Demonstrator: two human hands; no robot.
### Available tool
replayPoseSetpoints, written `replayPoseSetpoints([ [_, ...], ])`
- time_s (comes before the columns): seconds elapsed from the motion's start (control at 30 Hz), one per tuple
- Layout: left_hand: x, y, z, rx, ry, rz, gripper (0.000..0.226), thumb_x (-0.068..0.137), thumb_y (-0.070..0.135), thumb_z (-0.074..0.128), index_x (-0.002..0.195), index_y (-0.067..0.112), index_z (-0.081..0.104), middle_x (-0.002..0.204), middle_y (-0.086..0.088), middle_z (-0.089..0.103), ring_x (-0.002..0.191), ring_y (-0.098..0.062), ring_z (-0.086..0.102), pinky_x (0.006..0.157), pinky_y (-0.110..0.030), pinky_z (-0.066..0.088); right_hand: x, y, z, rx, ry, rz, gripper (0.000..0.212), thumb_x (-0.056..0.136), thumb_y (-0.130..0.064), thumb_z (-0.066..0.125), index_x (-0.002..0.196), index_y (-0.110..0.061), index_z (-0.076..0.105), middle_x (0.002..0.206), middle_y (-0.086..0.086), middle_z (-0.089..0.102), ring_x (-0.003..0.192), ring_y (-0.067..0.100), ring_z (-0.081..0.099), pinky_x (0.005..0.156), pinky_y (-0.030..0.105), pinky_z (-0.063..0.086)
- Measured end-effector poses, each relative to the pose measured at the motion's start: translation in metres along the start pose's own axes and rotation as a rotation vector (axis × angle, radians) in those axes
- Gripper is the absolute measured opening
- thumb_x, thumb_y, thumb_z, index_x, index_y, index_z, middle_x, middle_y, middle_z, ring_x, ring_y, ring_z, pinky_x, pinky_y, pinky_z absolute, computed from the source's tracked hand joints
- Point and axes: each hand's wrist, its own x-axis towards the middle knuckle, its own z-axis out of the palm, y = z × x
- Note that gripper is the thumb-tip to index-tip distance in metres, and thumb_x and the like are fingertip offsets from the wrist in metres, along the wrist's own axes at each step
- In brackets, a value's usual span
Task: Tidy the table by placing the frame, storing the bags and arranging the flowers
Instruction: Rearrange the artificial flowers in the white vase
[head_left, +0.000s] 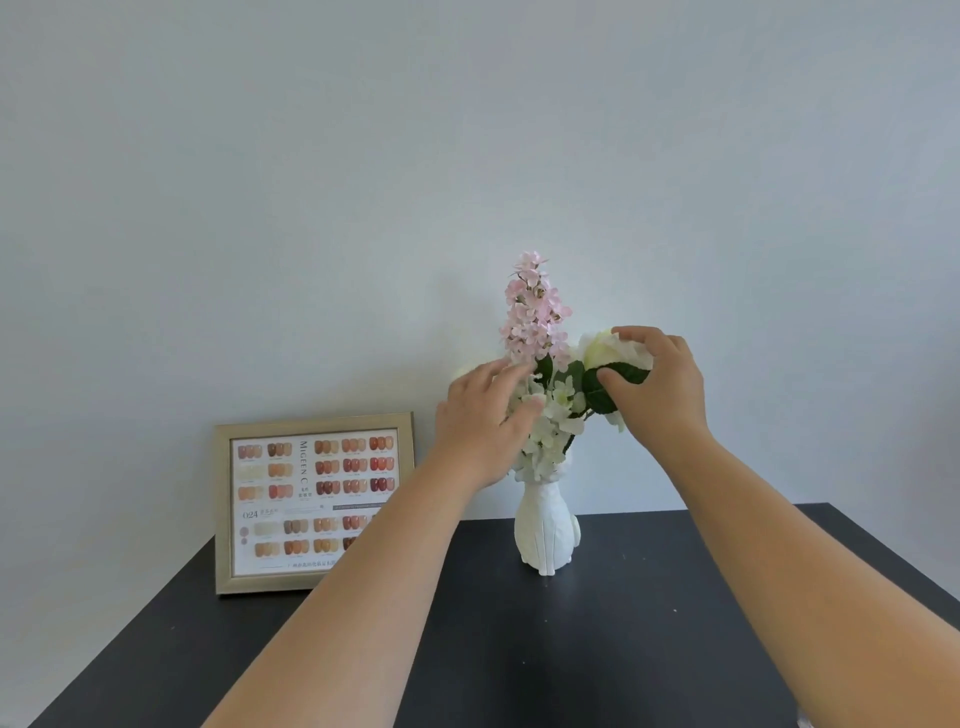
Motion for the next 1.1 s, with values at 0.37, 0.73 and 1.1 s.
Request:
replayPoseSetpoints([
  [0.37, -0.015, -0.007, 0.007, 0.061, -0.015, 0.131, 0.02, 0.088, 0.038, 0.053, 0.102, 0.041, 0.066, 0.13, 0.013, 0.049, 0.126, -0.015, 0.037, 0.105, -0.046, 0.028, 0.031, -0.002, -0.006, 0.036, -0.022, 0.179, 0.039, 0.079, -0.023, 0.069, 0.114, -0.036, 0.057, 0.116, -0.005, 0.048, 0.086, 0.014, 0.055, 0.067, 0.033, 0.053],
  [0.73, -0.019, -0.014, 0.006, -0.303, 0.091, 0.06, 0.053, 0.088, 0.04, 0.063, 0.137, 0.04, 0.042, 0.135, 0.023, 0.042, 0.121, 0.009, 0.035, 0.092, -0.008, 0.024, 0.005, -0.005, 0.011, -0.174, -0.316, 0.022, 0.027, 0.08, -0.035, 0.072, 0.106, -0.035, 0.063, 0.099, -0.005, 0.057, 0.06, 0.006, 0.057, 0.043, 0.013, 0.036],
  [1.1, -0.04, -0.035, 0.01, -0.448, 0.214, -0.126, 0.058, 0.096, 0.044, 0.047, 0.149, 0.031, 0.027, 0.146, 0.02, 0.029, 0.131, 0.007, 0.023, 0.102, -0.016, 0.02, -0.008, 0.016, -0.014, 0.024, -0.063, -0.02, 0.037, 0.091, -0.048, 0.047, 0.126, -0.042, 0.056, 0.138, -0.007, 0.047, 0.131, 0.018, 0.033, 0.105, 0.043, 0.034],
])
